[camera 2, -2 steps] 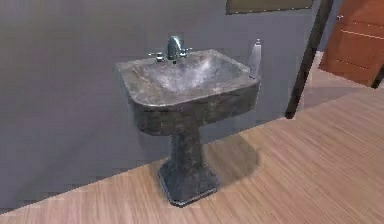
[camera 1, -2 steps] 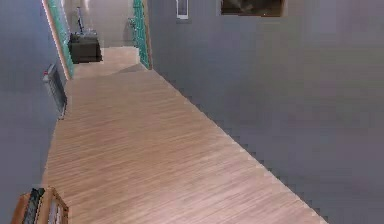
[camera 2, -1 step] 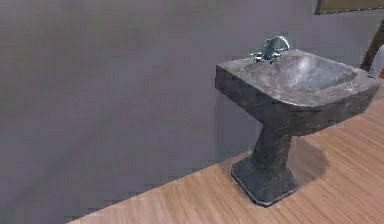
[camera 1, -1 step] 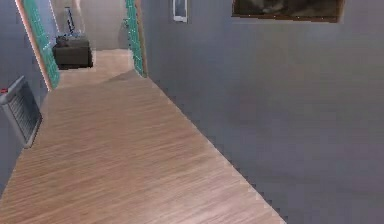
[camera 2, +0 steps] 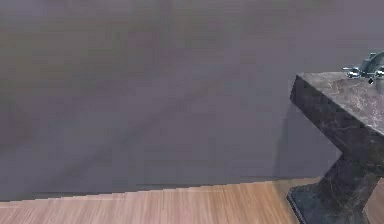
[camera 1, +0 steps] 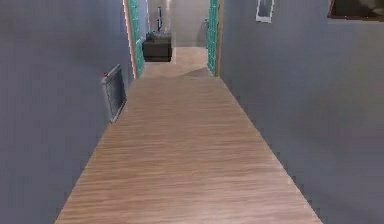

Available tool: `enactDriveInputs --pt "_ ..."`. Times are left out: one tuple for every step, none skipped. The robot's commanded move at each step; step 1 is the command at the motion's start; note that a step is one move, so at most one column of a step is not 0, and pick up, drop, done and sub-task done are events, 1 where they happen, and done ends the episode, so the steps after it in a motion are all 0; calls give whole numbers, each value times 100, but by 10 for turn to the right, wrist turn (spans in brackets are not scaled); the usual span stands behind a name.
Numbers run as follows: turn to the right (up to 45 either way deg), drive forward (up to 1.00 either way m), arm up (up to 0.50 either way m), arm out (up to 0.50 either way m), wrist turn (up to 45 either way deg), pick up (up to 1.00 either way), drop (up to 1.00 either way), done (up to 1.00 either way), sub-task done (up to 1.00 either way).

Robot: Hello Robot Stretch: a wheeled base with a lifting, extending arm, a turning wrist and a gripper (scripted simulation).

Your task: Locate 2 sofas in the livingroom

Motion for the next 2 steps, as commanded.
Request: enactDriveInputs --pt "-30 0 0 0 0 0 0 0 0" --pt "0 100 0 0 0 0 0 0 0"
